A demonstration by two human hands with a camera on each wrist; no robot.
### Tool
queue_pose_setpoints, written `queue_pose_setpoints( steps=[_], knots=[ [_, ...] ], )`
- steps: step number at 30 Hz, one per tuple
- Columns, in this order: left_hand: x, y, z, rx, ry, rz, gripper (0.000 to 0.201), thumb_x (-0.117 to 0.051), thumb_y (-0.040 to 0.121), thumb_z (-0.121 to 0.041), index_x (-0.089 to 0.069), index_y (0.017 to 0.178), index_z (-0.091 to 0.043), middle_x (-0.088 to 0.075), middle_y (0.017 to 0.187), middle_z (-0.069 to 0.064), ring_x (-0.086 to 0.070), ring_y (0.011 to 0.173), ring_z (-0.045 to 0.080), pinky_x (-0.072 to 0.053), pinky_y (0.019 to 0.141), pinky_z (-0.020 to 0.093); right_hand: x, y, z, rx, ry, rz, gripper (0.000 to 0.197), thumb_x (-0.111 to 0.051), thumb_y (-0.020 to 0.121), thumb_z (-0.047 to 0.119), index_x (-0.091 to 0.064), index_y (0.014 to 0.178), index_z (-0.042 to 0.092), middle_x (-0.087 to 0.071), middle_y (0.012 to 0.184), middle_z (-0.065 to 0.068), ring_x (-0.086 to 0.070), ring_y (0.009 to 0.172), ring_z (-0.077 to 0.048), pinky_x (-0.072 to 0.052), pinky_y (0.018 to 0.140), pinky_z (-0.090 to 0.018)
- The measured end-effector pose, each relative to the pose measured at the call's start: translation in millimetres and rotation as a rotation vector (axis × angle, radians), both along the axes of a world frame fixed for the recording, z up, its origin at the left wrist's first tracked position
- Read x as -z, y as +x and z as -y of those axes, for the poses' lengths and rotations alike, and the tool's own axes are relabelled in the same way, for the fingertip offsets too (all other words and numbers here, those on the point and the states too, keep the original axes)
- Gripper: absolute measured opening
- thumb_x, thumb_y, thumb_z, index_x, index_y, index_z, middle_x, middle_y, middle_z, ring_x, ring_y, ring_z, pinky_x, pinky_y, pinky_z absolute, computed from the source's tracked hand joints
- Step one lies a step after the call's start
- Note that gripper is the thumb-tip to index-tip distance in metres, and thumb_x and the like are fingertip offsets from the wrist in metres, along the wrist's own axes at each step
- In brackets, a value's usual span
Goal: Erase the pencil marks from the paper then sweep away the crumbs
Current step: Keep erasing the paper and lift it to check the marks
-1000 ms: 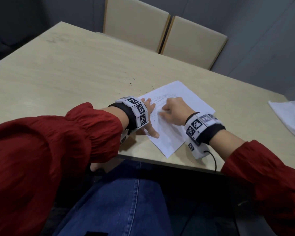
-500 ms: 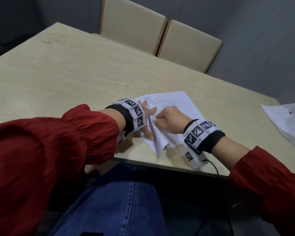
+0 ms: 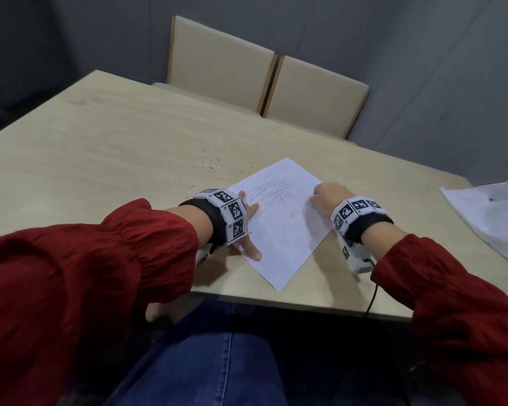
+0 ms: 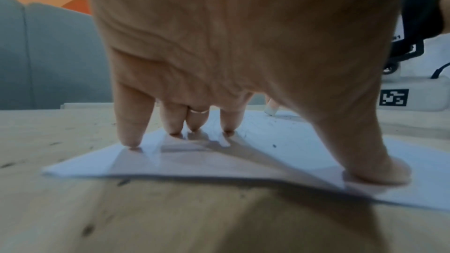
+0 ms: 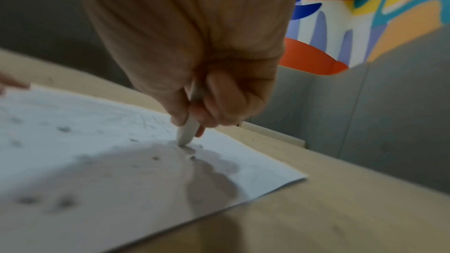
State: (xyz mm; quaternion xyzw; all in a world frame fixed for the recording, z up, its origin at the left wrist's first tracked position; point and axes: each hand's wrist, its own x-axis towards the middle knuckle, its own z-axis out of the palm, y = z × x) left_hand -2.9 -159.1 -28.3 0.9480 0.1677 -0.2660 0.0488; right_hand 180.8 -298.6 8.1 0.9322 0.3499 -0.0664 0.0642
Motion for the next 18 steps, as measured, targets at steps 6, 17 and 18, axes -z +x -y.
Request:
queue_pose_setpoints(
  steps=[6, 17, 18],
  knots=[
    [-20.4, 17.8, 3.0, 0.082, 0.101, 0.18, 0.083, -0.043, 0.064, -0.092, -0.055, 0.078, -0.011, -0.063, 0.08, 0.0, -0.061, 0.076, 0.023, -0.053, 0.084, 0.039, 13.3, -10.2, -4.8, -0.02, 0.024, -0.041, 0.013, -0.043, 0.094, 0.017, -0.052, 0.091, 0.008, -0.059, 0.107, -0.016, -0.055, 0.095, -0.032, -0.037, 0.071, -0.03],
    [-25.0, 66.6, -25.5, -0.04, -0.031, 0.286, 0.109, -0.066, 0.058, -0.079, -0.04, 0.146, -0.02, -0.048, 0.144, 0.006, -0.049, 0.127, 0.03, -0.042, 0.104, 0.045, -3.5, 11.6, -42.3, -0.129, 0.187, -0.17, 0.014, -0.069, 0.081, 0.016, -0.073, 0.089, 0.005, -0.071, 0.101, -0.012, -0.063, 0.094, -0.027, -0.048, 0.075, -0.029],
    [-21.1, 69.0, -26.2, -0.027, -0.035, 0.267, 0.116, -0.062, 0.052, -0.083, -0.039, 0.145, -0.019, -0.041, 0.149, 0.008, -0.046, 0.131, 0.031, -0.04, 0.105, 0.047, -5.7, 9.8, -45.4, -0.112, 0.226, -0.161, 0.011, -0.07, 0.079, 0.011, -0.073, 0.089, 0.007, -0.07, 0.1, -0.011, -0.063, 0.091, -0.026, -0.048, 0.072, -0.027]
  ],
)
